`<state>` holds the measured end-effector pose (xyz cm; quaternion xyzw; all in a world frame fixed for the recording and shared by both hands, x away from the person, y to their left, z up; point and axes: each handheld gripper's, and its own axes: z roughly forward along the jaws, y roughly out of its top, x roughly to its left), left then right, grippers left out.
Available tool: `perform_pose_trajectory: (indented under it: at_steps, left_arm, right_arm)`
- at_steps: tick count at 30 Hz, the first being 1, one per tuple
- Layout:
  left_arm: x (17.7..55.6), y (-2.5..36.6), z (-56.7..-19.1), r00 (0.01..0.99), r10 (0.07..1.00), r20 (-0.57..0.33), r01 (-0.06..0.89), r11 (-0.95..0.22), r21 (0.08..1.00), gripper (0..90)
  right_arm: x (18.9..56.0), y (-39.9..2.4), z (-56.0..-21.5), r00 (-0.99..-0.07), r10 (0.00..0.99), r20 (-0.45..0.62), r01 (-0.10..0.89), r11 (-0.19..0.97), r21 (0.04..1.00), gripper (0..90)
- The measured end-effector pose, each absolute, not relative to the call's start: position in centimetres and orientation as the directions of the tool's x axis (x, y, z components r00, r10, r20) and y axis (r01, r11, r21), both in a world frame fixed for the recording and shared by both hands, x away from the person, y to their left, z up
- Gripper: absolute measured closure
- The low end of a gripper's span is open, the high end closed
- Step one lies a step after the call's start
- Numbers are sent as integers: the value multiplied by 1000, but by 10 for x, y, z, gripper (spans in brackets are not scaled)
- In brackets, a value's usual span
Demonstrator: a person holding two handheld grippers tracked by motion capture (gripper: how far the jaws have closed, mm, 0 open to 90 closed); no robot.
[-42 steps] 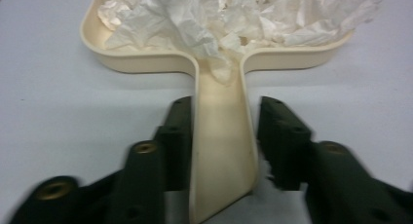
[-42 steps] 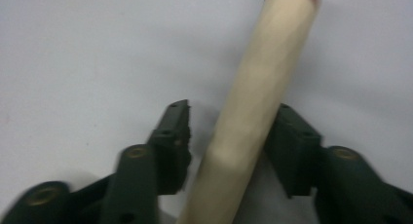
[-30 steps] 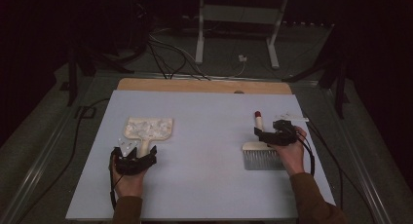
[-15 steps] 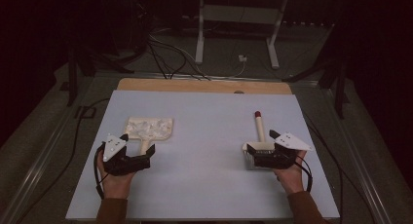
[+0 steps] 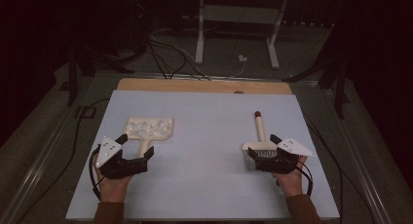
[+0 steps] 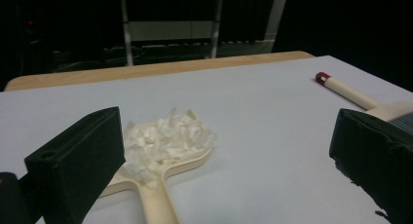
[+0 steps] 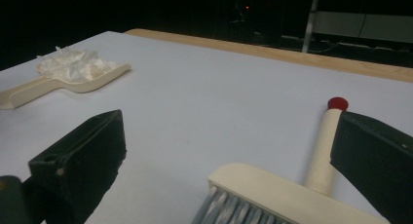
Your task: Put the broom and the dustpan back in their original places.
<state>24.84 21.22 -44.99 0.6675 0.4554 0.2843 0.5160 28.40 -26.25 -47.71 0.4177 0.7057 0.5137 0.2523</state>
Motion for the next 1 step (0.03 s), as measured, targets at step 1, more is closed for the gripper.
perform_pose_trajectory:
  at_steps: [1]
  left_arm:
    - [247,213,-450,413,907,-87,315,-52,948,3]
  right_arm:
    - [285,-262,-477,-525,848,70,331,128,935,0]
